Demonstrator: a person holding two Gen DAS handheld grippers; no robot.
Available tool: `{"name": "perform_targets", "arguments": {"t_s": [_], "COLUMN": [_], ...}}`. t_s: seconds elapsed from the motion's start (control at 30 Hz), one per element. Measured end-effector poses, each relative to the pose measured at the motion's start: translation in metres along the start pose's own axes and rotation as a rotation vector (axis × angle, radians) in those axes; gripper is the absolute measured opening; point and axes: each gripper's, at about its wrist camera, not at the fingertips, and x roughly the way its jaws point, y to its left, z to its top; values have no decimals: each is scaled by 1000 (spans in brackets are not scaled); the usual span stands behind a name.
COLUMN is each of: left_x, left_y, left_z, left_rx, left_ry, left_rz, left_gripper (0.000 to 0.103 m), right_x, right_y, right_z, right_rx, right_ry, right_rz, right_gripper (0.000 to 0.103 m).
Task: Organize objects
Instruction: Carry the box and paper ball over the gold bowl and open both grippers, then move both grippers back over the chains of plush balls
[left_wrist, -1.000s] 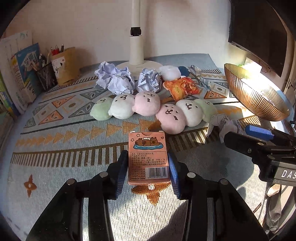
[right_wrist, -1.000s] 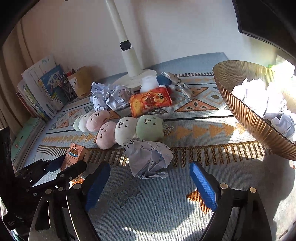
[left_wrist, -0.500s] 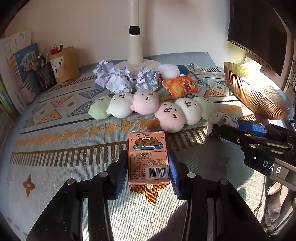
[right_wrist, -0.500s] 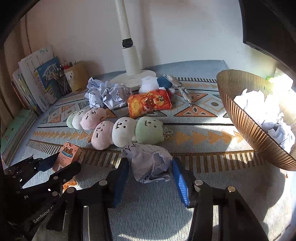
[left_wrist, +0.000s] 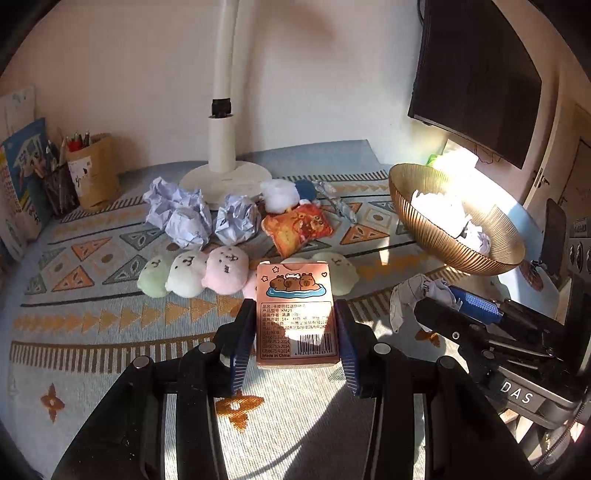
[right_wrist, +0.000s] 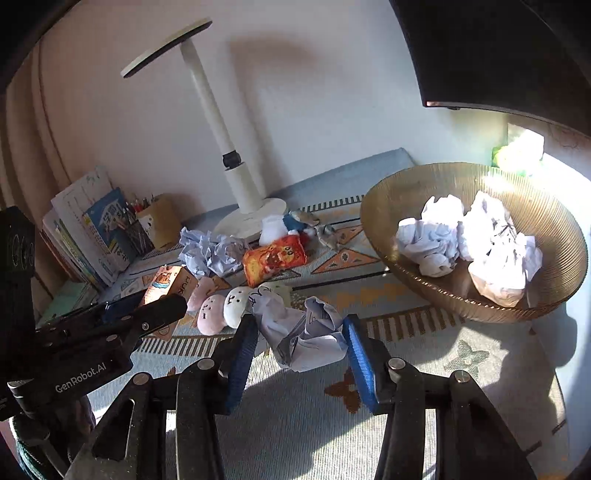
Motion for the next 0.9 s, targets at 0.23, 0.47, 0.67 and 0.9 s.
{"name": "perform_targets", "arguments": {"t_s": [0.23, 0.47, 0.67, 0.9], "left_x": [30, 84, 91, 14], "left_y": [-83, -137, -131, -64], "left_z": [82, 104, 101, 82], "left_rx": [113, 136, 92, -24], "left_ry": [-59, -72, -43, -173], "left_rz": [-179, -223, -227, -138], "left_gripper": [39, 48, 81, 83], "right_x": [-27, 1, -9, -16], "right_y": [-77, -121, -105, -30], "right_z": [66, 86, 78, 55], "right_rx": [151, 208, 148, 45], "right_ry": [-125, -91, -107, -105], "right_rz": [-337, -396, -348, -152], "right_gripper": [47, 78, 81, 85]}}
